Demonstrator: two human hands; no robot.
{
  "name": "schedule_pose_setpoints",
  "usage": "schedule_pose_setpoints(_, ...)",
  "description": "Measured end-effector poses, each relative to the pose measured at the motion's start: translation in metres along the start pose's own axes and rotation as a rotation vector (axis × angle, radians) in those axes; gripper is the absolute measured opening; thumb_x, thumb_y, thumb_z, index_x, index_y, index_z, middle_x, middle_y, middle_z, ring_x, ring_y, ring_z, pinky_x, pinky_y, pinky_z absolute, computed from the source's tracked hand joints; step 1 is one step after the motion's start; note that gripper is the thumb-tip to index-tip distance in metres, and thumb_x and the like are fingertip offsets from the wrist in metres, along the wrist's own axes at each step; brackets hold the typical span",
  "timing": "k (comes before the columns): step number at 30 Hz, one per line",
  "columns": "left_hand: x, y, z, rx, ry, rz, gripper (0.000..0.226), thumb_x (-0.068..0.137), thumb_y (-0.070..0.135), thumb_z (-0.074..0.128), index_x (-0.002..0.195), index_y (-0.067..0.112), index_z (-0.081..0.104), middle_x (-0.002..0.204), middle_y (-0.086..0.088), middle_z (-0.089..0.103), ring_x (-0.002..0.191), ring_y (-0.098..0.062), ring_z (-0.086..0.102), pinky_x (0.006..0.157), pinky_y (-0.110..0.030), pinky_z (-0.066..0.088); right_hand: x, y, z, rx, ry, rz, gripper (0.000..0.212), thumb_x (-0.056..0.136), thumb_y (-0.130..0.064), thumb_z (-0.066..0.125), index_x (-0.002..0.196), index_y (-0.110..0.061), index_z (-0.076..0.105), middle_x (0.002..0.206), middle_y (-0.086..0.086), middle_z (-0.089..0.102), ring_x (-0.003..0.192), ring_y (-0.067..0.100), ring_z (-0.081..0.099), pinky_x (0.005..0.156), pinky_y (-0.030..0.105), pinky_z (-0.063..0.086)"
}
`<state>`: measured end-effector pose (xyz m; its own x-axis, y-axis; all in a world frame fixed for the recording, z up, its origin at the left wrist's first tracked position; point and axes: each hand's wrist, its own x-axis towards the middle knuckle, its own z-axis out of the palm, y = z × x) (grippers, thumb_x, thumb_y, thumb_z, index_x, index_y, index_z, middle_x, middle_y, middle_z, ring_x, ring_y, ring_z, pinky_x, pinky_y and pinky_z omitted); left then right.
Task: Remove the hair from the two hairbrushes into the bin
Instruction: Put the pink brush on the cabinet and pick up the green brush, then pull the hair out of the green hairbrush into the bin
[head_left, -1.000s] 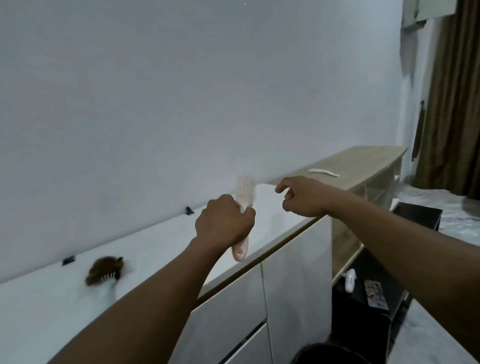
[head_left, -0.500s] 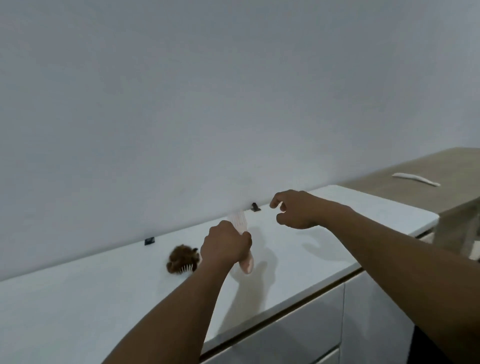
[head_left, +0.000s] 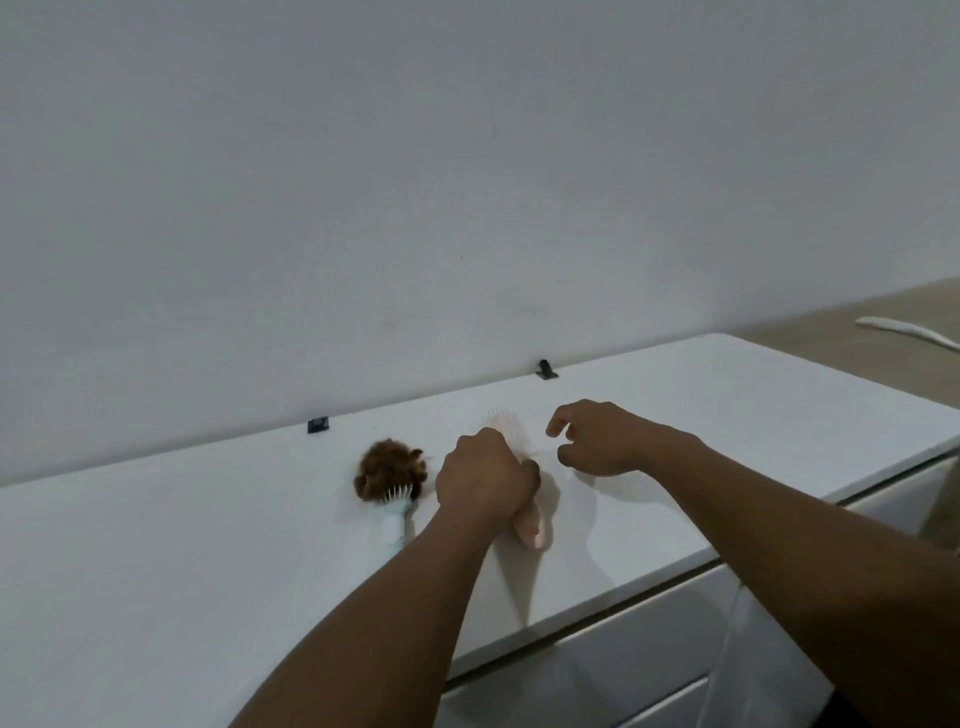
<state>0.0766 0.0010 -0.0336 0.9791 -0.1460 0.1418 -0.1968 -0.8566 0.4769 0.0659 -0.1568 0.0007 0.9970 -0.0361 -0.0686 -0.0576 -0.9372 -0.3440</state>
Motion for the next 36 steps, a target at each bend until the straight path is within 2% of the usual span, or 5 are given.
schedule_pose_setpoints(6, -0.008, -0.006, -0.022, 0.008, 0.017, -0.012, 0.039, 0.086, 0.048, 0.054, 0.098, 0.011, 0.055, 0.103, -0.009, 0.070, 0.092, -0.032, 0.070, 0.073, -0.034, 0.054, -0.018, -0.004, -0.013, -0.008, 0.011, 0.026, 0.041, 0.090, -0.024, 0.055, 0.132, -0.024, 0.057, 0.138, 0.003, 0.054, 0.102, 0.019, 0.055, 0.087, 0.028, 0.046)
schedule_pose_setpoints(12, -0.034, -0.024, -0.064, 0.189, 0.146, -0.067, 0.044, 0.091, 0.049, 0.052, 0.115, 0.013, 0.059, 0.120, -0.009, 0.064, 0.110, -0.034, 0.063, 0.078, -0.034, 0.043, -0.048, -0.031, -0.035, -0.023, 0.033, -0.010, 0.042, 0.091, -0.025, 0.056, 0.133, -0.024, 0.057, 0.141, 0.003, 0.053, 0.104, 0.019, 0.054, 0.089, 0.027, 0.042)
schedule_pose_setpoints(19, -0.066, -0.070, -0.076, 0.178, 0.059, -0.140, 0.053, 0.078, 0.057, 0.062, 0.122, 0.027, 0.063, 0.121, 0.000, 0.066, 0.111, -0.026, 0.065, 0.077, -0.031, 0.044, -0.073, -0.082, -0.029, -0.041, 0.035, -0.108, 0.042, 0.091, -0.025, 0.056, 0.133, -0.023, 0.057, 0.136, 0.002, 0.055, 0.116, 0.021, 0.052, 0.102, 0.033, 0.045)
schedule_pose_setpoints(24, -0.079, -0.082, -0.064, 0.194, -0.011, -0.202, 0.047, 0.086, 0.048, 0.060, 0.121, 0.016, 0.060, 0.119, -0.005, 0.062, 0.110, -0.027, 0.063, 0.078, -0.033, 0.047, -0.077, -0.100, -0.014, -0.056, 0.001, -0.137, 0.042, 0.088, -0.028, 0.057, 0.130, -0.025, 0.058, 0.134, 0.002, 0.057, 0.103, 0.019, 0.055, 0.095, 0.032, 0.048)
schedule_pose_setpoints(36, -0.087, -0.062, -0.081, -0.019, 0.163, -0.101, 0.030, 0.084, 0.038, 0.060, 0.100, 0.015, 0.052, 0.103, -0.007, 0.061, 0.098, -0.030, 0.064, 0.072, -0.031, 0.045, -0.095, -0.091, -0.031, -0.043, 0.047, -0.085, 0.040, 0.089, -0.026, 0.058, 0.128, -0.024, 0.060, 0.130, 0.003, 0.058, 0.102, 0.018, 0.056, 0.094, 0.032, 0.049)
